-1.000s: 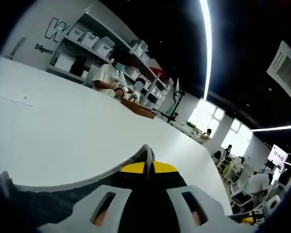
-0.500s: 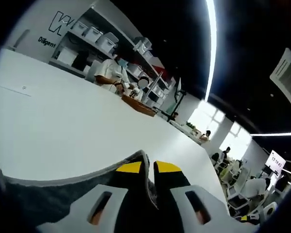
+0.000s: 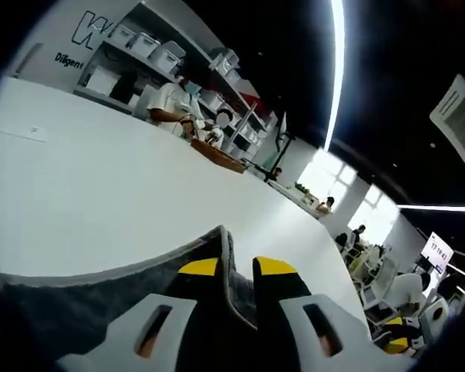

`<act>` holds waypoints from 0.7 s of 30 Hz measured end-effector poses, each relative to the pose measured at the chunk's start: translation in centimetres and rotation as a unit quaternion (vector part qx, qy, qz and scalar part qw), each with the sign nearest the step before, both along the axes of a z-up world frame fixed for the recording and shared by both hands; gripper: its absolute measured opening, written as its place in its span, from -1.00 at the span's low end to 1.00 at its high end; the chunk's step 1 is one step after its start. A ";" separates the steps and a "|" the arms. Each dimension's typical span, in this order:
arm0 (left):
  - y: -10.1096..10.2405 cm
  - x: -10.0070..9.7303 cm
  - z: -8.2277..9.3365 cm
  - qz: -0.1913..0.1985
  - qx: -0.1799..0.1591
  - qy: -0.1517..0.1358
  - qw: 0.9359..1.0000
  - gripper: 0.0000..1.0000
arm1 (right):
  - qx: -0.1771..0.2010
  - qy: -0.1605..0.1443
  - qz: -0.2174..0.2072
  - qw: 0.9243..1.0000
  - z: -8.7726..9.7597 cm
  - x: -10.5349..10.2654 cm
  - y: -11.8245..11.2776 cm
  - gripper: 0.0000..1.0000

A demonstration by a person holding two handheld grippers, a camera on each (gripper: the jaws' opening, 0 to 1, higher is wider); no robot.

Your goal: Open the folded towel by lifting each exposed corner and separating the folded layers until the towel lies flat within the target outline without major curled edges

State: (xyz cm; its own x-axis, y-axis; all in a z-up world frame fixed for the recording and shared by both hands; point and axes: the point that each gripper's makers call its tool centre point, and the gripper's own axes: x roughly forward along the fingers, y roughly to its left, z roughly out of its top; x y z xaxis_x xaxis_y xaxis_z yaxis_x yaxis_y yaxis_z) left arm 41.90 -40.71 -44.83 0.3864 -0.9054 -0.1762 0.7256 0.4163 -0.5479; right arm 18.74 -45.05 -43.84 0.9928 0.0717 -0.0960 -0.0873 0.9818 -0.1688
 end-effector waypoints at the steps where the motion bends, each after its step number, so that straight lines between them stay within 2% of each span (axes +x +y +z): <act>1: 0.0 -0.1 0.0 -0.001 0.000 0.002 1.000 -0.71 | -0.003 -0.001 0.004 1.000 0.0 0.2 0.1 -0.68; 7: -0.1 0.7 -0.3 -0.002 0.004 0.003 1.000 -0.71 | 0.024 0.007 0.015 1.000 -0.5 0.6 0.4 -1.00; 13: -0.1 0.5 0.1 -0.005 -0.003 0.004 1.000 -0.75 | 0.036 -0.019 -0.022 0.999 0.3 -0.1 -1.5 -1.00; 15: -0.2 0.3 0.3 -0.011 -0.011 0.007 1.000 -0.74 | 0.058 -0.028 -0.027 0.998 0.2 -0.5 -2.1 -1.00; 19: 0.0 0.4 0.5 -0.009 -0.014 0.008 1.000 -0.70 | 0.067 -0.019 -0.039 0.997 -0.7 -0.8 -2.8 -1.00; 21: -0.3 -0.1 0.5 -0.021 -0.020 0.021 0.999 -0.68 | 0.071 -0.016 -0.043 0.996 -1.0 -0.8 -2.9 -1.00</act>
State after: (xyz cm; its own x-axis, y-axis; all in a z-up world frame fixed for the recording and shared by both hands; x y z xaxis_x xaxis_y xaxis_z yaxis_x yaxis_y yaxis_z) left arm 41.78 -41.00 -44.31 0.3410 -0.9273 -0.1544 0.7183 0.3629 -0.5936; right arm 17.90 -47.91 -44.83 0.9983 -0.0036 -0.0584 0.0020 0.9996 -0.0288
